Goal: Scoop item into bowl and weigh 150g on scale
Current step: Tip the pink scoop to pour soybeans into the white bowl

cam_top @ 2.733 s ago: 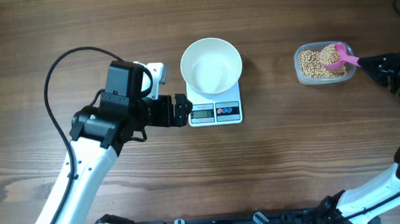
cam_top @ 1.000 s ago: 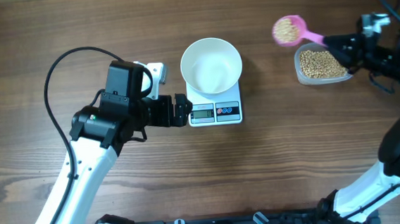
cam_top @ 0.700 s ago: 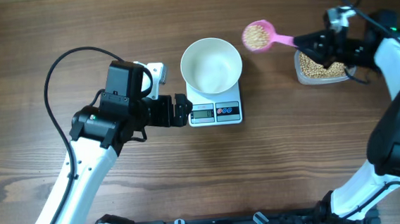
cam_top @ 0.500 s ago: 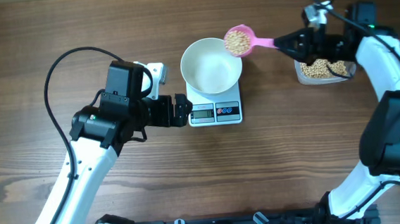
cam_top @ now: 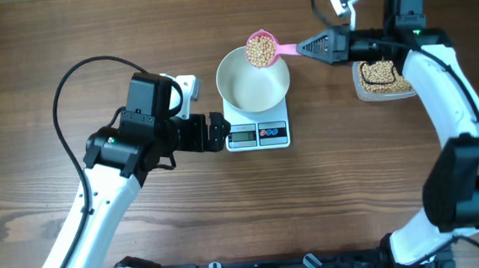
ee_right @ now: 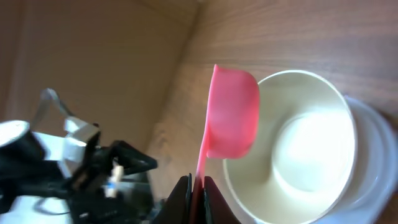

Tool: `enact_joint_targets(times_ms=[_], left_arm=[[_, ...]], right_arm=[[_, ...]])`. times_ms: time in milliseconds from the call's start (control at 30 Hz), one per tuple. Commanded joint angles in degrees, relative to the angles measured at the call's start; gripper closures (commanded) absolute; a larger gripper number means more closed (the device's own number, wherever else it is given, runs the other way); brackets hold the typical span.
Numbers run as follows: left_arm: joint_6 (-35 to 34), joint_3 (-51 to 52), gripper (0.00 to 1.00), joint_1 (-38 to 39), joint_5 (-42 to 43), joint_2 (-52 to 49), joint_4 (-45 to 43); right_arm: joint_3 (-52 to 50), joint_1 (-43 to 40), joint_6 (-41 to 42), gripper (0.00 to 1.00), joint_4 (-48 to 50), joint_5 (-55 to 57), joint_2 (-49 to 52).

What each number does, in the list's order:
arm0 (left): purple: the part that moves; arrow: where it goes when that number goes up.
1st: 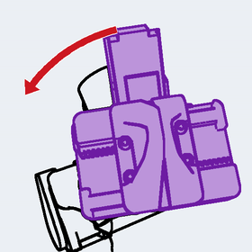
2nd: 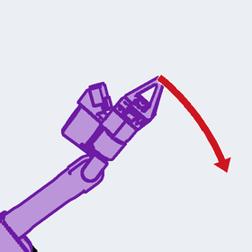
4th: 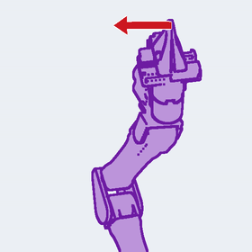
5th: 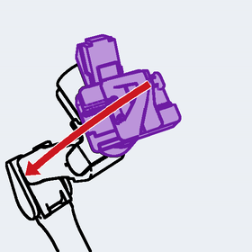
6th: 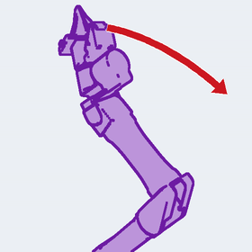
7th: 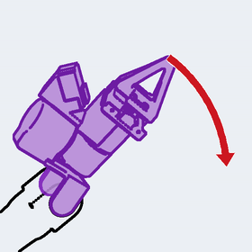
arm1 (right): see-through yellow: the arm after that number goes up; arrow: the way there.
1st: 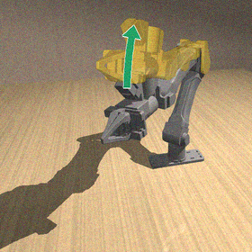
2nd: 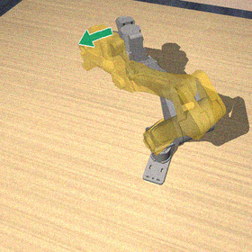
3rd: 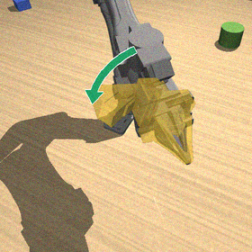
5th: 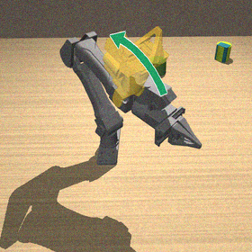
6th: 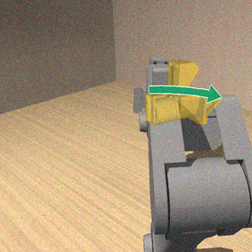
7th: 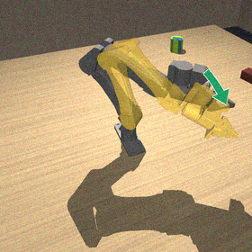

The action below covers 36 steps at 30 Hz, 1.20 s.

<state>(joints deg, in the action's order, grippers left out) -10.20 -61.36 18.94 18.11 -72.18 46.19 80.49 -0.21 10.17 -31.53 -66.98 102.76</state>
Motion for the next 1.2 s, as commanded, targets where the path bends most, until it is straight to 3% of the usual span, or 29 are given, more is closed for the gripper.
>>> enact_joint_targets(times_ms=[0, 367, 1167], left_arm=[[0.9, 0.5, 0.0, 0.2, 0.9, -0.2, -0.2], [0.9, 0.5, 0.0, 0.2, 0.9, -0.2, -0.2], [0.9, 0.5, 0.0, 0.2, 0.9, -0.2, -0.2]], right_arm=[[-0.1, 3.4, -2.8, 0.95, 0.4, 12.6, -3.6], [-0.1, 9.6, -7.4, 0.96, -1.9, 28.0, -4.4], [-0.1, 16.5, -15.3, 0.96, -2.2, 39.4, -10.4]])
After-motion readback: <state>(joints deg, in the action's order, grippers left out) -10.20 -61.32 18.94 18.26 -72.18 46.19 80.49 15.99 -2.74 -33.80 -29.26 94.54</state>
